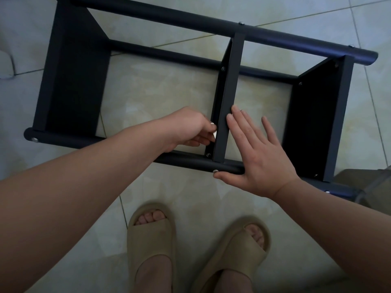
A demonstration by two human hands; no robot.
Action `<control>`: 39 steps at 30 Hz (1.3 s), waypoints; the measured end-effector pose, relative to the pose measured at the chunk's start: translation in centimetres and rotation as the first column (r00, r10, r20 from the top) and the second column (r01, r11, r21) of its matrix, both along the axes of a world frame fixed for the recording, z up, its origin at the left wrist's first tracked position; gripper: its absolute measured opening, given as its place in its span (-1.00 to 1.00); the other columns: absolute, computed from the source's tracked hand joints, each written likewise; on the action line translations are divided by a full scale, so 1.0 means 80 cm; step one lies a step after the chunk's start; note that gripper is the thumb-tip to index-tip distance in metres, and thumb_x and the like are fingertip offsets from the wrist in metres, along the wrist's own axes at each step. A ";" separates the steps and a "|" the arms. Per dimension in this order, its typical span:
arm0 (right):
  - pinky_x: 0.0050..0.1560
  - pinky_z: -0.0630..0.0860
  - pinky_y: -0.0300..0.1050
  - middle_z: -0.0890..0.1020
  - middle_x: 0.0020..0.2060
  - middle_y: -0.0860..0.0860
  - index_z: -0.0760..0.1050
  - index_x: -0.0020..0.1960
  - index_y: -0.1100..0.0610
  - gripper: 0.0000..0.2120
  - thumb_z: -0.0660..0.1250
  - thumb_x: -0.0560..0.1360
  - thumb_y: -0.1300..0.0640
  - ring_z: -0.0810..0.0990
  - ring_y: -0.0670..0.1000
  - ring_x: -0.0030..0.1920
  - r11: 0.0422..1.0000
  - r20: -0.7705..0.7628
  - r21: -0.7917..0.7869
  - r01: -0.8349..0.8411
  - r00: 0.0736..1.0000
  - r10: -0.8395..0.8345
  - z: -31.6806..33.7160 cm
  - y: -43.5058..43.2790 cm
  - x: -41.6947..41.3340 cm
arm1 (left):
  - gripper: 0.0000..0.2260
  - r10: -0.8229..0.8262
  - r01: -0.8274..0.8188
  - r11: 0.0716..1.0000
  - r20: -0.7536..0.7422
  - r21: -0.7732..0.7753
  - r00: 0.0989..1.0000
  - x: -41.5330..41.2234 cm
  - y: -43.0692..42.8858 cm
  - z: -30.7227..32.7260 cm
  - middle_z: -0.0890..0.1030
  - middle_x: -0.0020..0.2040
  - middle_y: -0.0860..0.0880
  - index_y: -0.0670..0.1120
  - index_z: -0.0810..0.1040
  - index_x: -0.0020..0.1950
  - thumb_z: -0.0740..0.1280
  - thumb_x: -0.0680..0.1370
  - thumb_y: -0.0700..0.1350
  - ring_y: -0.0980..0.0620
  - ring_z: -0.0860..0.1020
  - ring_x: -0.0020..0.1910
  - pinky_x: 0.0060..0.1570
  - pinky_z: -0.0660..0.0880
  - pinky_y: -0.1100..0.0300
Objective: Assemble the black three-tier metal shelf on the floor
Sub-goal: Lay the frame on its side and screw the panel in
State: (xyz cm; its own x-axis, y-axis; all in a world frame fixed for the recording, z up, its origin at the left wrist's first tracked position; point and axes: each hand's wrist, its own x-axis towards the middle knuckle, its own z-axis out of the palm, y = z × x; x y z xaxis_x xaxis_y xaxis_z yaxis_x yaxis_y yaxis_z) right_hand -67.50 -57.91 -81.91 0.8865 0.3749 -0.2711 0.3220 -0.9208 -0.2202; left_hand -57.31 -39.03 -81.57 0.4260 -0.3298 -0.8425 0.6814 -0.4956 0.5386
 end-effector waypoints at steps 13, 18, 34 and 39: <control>0.60 -0.03 0.27 -0.12 0.66 0.05 -0.12 0.67 0.15 0.03 0.05 0.49 -0.52 -0.07 0.05 0.65 1.000 -0.004 0.024 0.010 1.000 -0.010 -0.002 0.000 -0.001 | -0.83 -0.110 0.111 0.994 0.050 -0.018 0.993 0.001 0.010 0.003 0.71 -0.27 0.05 -0.08 0.58 -0.12 0.27 0.64 -0.21 0.13 0.66 -0.22 0.02 0.51 0.15; 0.60 -0.02 0.27 -0.11 0.66 0.06 -0.11 0.67 0.16 0.03 0.06 0.49 -0.51 -0.06 0.06 0.65 1.000 -0.007 0.028 0.011 1.000 -0.011 -0.001 -0.001 0.000 | -0.84 -0.179 0.184 0.982 0.102 -0.039 0.979 -0.001 0.021 0.001 0.72 -0.23 0.05 -0.10 0.58 -0.09 0.26 0.64 -0.24 0.14 0.63 -0.20 -0.05 0.48 0.20; 0.60 -0.01 0.27 -0.11 0.65 0.06 -0.10 0.67 0.16 0.03 0.07 0.49 -0.51 -0.01 0.06 0.64 1.000 -0.011 0.027 0.011 1.000 -0.011 0.001 0.000 0.000 | -0.87 -0.432 0.440 0.898 0.166 -0.010 0.886 0.001 0.045 0.001 0.70 -0.22 0.14 -0.18 0.66 0.02 0.31 0.61 -0.29 0.31 0.56 -0.28 -0.06 0.44 0.22; 0.61 -0.04 0.25 -0.15 0.65 0.04 -0.13 0.67 0.15 0.04 0.06 0.48 -0.52 -0.04 0.04 0.65 1.000 -0.023 0.015 0.010 1.000 -0.009 0.001 0.000 0.000 | -0.86 -0.475 0.481 0.877 0.153 0.002 0.866 -0.001 0.046 0.000 0.66 -0.18 -0.01 -0.12 0.66 -0.04 0.32 0.61 -0.29 0.06 0.55 -0.16 0.07 0.49 0.04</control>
State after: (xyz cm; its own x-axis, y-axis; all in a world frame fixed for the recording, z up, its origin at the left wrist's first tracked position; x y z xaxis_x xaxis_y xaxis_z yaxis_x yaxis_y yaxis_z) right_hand -67.50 -57.91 -81.81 0.8836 0.3707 -0.2861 0.3081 -0.9203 -0.2411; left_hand -57.41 -35.37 -81.59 0.3244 -0.5526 -0.7677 0.2790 -0.7196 0.6358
